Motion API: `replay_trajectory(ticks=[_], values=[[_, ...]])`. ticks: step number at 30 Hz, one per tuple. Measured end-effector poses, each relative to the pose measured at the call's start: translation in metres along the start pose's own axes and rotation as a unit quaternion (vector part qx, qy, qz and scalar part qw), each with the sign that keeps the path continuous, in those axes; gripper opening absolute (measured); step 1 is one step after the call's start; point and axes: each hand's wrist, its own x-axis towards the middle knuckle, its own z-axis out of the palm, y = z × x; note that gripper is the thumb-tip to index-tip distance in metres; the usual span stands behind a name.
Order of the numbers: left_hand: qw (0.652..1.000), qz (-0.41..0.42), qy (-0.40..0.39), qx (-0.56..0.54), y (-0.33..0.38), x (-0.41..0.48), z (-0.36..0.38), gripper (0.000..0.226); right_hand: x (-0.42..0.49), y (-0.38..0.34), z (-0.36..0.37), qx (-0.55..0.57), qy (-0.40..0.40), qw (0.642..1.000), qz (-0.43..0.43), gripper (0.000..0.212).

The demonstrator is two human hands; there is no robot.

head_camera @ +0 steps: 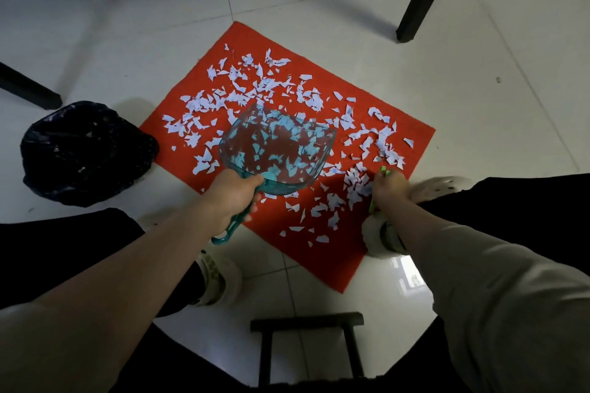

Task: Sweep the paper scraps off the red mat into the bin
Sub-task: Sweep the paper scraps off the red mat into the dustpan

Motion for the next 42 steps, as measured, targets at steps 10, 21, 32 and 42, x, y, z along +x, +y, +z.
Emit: replay_trajectory(ticks=[10,21,32,42], values=[[1.000,-0.024,0.000,-0.007,-0.007,0.020,0.009,0.023,0.000,0.001,-0.001,0.092,0.060,0.993,-0.034,0.036],[0.999,-0.046,-0.004,-0.011,-0.025,0.027,0.017,0.020,-0.005,-0.014,0.016,0.090,-0.030,0.992,-0.079,0.036],[0.997,-0.069,0.015,-0.030,-0.040,0.030,0.002,0.018,-0.018,-0.004,0.020,0.002,-0.043,0.996,-0.084,0.035],[0.997,-0.064,0.012,-0.038,-0.047,0.025,-0.005,0.016,-0.030,0.003,0.015,0.033,0.021,0.999,-0.034,0.033]])
